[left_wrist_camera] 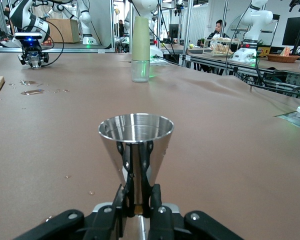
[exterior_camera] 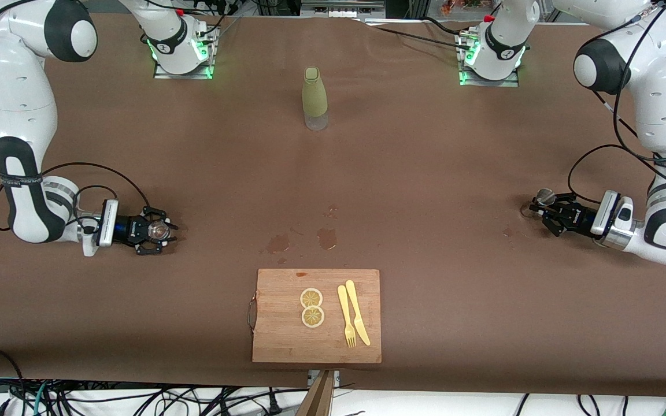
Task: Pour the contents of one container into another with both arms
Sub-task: 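Set down the glass and jigger, opening both grippers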
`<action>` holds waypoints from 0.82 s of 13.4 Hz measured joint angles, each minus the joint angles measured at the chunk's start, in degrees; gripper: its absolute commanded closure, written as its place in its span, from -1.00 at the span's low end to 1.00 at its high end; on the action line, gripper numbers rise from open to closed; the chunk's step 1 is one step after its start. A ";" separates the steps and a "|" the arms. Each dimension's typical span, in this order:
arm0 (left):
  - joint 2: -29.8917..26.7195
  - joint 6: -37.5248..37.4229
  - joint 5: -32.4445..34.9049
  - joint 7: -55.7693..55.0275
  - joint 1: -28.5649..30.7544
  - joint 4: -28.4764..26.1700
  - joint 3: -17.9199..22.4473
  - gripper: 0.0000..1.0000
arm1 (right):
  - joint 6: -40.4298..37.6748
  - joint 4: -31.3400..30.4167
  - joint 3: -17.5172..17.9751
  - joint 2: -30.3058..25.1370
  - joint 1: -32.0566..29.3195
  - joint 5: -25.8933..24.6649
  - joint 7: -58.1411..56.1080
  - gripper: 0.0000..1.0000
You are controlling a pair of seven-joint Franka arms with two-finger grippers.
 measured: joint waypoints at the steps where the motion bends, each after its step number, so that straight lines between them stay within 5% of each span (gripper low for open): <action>1: 0.08 0.00 0.00 0.19 0.16 0.00 -0.08 1.00 | 0.00 0.00 -0.27 0.00 -0.01 0.06 0.00 -1.00; 6: 0.86 -0.09 -0.02 0.74 1.12 0.04 -0.37 1.00 | -1.13 0.31 -3.33 -0.01 -0.09 0.24 0.00 -1.00; 7: 0.90 -0.11 -0.02 0.77 1.23 0.05 -0.46 0.83 | -2.13 0.61 -4.38 -0.02 -0.10 0.24 0.00 -1.00; 8: 0.92 -0.13 -0.02 0.82 1.29 0.05 -0.49 -0.52 | -2.89 1.04 -5.56 -0.04 -0.11 0.24 0.05 -1.00; 9: 0.95 -0.16 -0.02 0.89 1.36 0.05 -0.53 -1.00 | -3.59 1.59 -6.86 -0.07 -0.14 0.23 0.20 -1.00; 11: 1.25 0.00 -0.01 1.12 1.62 0.06 -0.43 -1.00 | -5.01 3.06 -9.35 -0.17 -0.19 0.13 0.81 -1.00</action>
